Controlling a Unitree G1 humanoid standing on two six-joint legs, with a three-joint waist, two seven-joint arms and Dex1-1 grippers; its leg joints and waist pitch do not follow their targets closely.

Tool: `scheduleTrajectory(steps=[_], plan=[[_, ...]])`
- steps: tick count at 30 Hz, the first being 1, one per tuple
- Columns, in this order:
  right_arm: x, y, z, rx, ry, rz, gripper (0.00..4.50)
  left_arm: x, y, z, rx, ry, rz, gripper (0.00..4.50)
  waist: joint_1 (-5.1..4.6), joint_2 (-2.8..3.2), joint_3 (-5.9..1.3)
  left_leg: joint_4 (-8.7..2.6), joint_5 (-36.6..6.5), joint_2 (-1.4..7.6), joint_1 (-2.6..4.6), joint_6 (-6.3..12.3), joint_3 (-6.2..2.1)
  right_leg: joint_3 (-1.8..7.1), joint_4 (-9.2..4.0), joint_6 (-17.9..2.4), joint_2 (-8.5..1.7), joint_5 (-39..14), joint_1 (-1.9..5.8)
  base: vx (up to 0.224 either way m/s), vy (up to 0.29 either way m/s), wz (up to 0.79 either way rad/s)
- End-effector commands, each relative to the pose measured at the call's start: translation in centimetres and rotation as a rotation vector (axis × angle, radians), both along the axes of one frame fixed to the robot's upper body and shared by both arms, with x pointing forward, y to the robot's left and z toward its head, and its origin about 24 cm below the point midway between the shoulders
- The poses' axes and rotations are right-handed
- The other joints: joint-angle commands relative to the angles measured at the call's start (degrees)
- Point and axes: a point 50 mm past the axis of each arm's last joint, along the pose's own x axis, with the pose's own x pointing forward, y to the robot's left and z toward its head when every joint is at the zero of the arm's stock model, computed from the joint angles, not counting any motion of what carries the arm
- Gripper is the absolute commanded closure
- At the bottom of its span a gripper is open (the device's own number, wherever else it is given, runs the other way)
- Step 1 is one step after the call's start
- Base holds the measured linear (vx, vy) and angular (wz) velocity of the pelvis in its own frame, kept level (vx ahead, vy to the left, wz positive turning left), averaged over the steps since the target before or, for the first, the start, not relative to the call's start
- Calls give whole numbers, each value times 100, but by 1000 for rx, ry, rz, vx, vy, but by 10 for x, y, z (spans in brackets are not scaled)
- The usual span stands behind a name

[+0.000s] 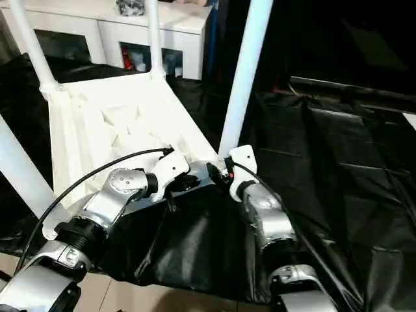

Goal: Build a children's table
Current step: Rotate leg to tighten

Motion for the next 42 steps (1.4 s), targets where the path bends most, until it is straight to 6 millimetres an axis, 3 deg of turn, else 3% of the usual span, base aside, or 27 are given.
scheduleTrajectory(steps=[1,4,7,16,17,26,34,37,39,41,42], plan=[[-12,21,-7,-54,15,223,73,-15,-19,-3,-26,28,-179,450,37,23,-295,-415,-2028,125,10,146,-2,212,-412,-1008,-263,-1772,199,54,-8,5],[-17,10,-5,-56,14,328,73,-16,-8,-2,-22,45,-210,450,75,1,-322,-377,-1535,114,-5,316,43,226,-319,-1241,-254,-1033,254,37,-10,4],[-20,4,-2,-43,23,392,73,-15,0,-2,-8,43,-215,450,98,7,-324,-366,-1232,126,-24,461,48,223,-287,-1333,-260,-795,288,0,0,0],[-44,-5,7,37,84,702,73,-11,30,3,29,62,-264,450,254,2,-280,-409,-1693,178,45,275,50,225,-336,-1206,-257,-1524,243,0,0,0],[-47,-6,8,44,98,727,99,-10,33,3,36,62,-266,450,262,2,-277,-414,-1681,176,33,262,45,224,-336,-1187,-257,-1531,254,0,0,0],[-56,-7,5,32,140,795,167,-6,44,6,62,63,-269,450,351,-13,-305,-388,-1374,167,24,234,55,225,-287,-1186,-272,-1219,265,0,0,0],[-54,0,1,60,131,729,200,-9,38,3,42,72,-272,450,350,-20,-300,-400,-1484,165,21,163,46,225,-306,-1137,-289,-1433,264,0,0,0],[-47,5,-3,43,109,618,202,-9,31,1,21,74,-242,450,316,-23,-277,-427,-1648,159,19,98,33,225,-342,-1055,-292,-1744,240,0,0,0],[-31,15,-12,16,99,379,207,-8,12,-1,-5,63,-182,450,252,-16,-240,-462,-2091,140,39,-113,-19,205,-425,-800,-319,-2689,196,0,0,0],[-29,17,-13,16,99,346,210,-8,9,-2,-9,62,-175,450,192,-28,-242,-450,-2319,130,71,-167,-47,192,-502,-607,-339,-3235,165,-25,-2,-1],[-26,22,-14,23,99,290,210,-7,3,-2,-20,61,-153,450,161,-21,-232,-456,-2375,121,49,-148,-64,183,-521,-503,-331,-3405,167,0,0,0]])
